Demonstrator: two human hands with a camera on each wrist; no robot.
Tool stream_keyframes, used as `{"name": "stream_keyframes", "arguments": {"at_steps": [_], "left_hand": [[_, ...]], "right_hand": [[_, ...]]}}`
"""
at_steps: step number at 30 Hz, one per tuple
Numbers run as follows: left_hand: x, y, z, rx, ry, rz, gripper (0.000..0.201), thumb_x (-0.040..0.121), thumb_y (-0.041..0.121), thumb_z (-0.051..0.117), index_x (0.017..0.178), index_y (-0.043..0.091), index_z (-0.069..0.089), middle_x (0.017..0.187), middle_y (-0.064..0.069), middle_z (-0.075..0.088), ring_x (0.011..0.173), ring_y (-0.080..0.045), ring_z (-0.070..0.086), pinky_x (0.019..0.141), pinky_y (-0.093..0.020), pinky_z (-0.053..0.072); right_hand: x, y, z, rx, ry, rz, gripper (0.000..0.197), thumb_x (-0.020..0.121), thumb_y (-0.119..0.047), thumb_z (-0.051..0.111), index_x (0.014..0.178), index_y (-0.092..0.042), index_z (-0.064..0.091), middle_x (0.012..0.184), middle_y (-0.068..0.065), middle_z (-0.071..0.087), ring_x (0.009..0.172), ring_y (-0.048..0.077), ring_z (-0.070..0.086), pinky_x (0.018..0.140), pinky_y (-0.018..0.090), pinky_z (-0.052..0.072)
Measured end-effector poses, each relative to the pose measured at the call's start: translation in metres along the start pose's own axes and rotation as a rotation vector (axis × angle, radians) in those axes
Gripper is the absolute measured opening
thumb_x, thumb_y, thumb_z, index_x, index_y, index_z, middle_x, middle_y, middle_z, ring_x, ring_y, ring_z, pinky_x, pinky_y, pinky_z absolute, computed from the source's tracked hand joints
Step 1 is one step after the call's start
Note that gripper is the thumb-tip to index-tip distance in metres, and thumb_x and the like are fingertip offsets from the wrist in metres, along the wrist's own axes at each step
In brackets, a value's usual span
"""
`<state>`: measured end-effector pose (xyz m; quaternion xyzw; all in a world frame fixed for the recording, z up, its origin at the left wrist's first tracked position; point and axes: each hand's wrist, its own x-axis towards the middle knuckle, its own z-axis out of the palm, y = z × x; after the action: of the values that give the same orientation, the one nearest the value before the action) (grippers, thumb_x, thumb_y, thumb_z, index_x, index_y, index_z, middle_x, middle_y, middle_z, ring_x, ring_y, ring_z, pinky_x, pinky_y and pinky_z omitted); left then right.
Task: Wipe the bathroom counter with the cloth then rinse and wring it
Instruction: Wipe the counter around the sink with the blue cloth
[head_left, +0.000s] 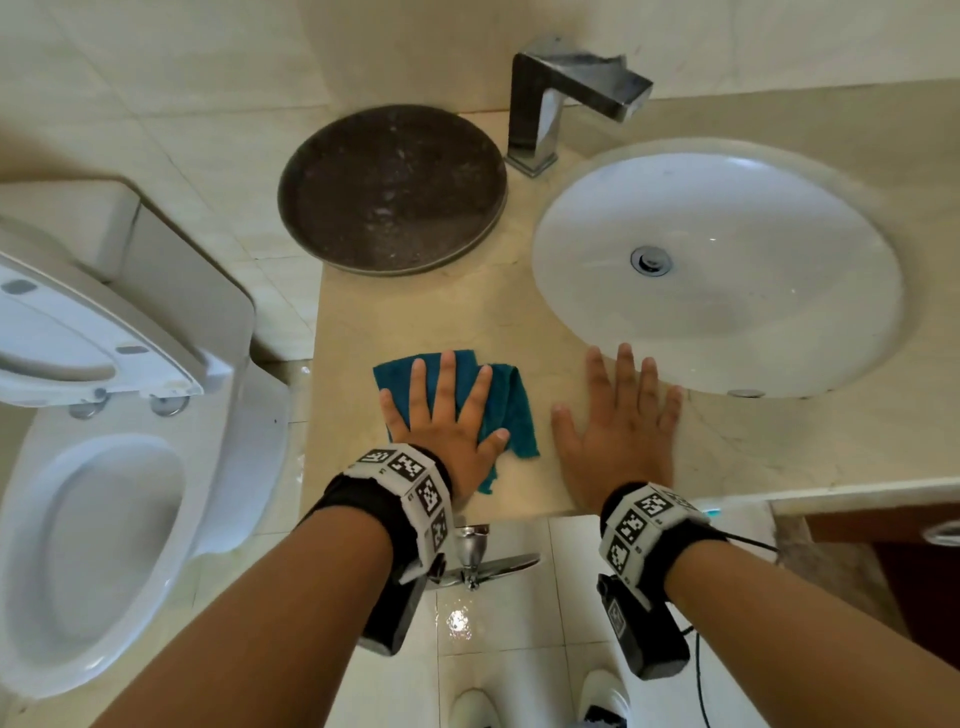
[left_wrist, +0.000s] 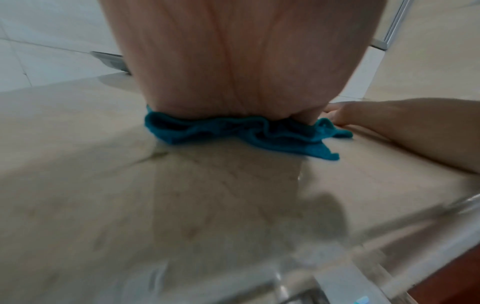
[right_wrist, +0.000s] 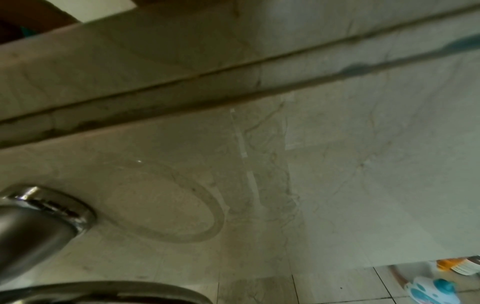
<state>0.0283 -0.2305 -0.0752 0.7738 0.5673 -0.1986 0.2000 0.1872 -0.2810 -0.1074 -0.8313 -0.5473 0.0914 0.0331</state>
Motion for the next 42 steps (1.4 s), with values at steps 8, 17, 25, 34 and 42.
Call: {"name": "stream_keyframes", "arguments": {"at_steps": [8,17,25,34,42], "left_hand": [[0.028,0.010,-0.018,-0.037,0.013,-0.033,0.067,0.093,0.062,0.018,0.143,0.041,-0.020,0.152,0.003,-0.033,0.140,-0.028,-0.029,0.108,-0.060,-0.014],[0.054,0.014,-0.032,-0.050,0.076,-0.023,0.067,0.092,0.063,0.022,0.145,0.042,-0.013,0.154,0.004,-0.026,0.141,-0.027,-0.024,0.109,-0.060,-0.013],[0.080,0.015,-0.049,-0.062,0.107,-0.027,0.067,0.092,0.063,0.023,0.146,0.042,-0.010,0.156,0.004,-0.022,0.142,-0.026,-0.022,0.110,-0.060,-0.011],[0.046,0.025,-0.022,-0.001,0.111,0.128,0.065,0.097,0.049,0.026,0.147,0.034,-0.014,0.154,0.006,-0.025,0.142,-0.021,-0.023,0.111,-0.054,-0.013],[-0.008,0.035,0.016,0.119,0.079,0.365,0.066,0.097,0.049,0.026,0.146,0.034,-0.016,0.154,0.008,-0.027,0.141,-0.020,-0.027,0.109,-0.053,-0.018]], "right_hand": [[0.000,0.000,-0.001,0.027,-0.012,0.002,0.078,0.078,-0.059,0.006,0.149,-0.027,0.001,0.158,0.003,-0.005,0.145,0.026,-0.005,0.117,0.049,-0.007],[0.000,0.001,-0.003,0.063,-0.015,-0.010,0.079,0.078,-0.060,0.007,0.149,-0.027,0.001,0.158,0.003,-0.005,0.145,0.026,-0.006,0.115,0.048,-0.009],[0.000,0.002,-0.001,0.079,0.000,-0.007,0.076,0.081,-0.059,0.012,0.149,-0.027,0.003,0.158,0.002,-0.005,0.145,0.025,-0.006,0.117,0.049,-0.007],[-0.002,0.002,-0.001,0.071,0.028,-0.009,0.068,0.084,-0.043,0.013,0.150,-0.027,0.005,0.159,0.001,-0.002,0.146,0.024,-0.004,0.117,0.048,-0.007],[-0.004,0.002,-0.006,0.138,0.003,-0.020,0.066,0.086,-0.036,0.014,0.150,-0.022,0.009,0.159,0.002,-0.002,0.146,0.019,-0.005,0.119,0.043,-0.004]]}}
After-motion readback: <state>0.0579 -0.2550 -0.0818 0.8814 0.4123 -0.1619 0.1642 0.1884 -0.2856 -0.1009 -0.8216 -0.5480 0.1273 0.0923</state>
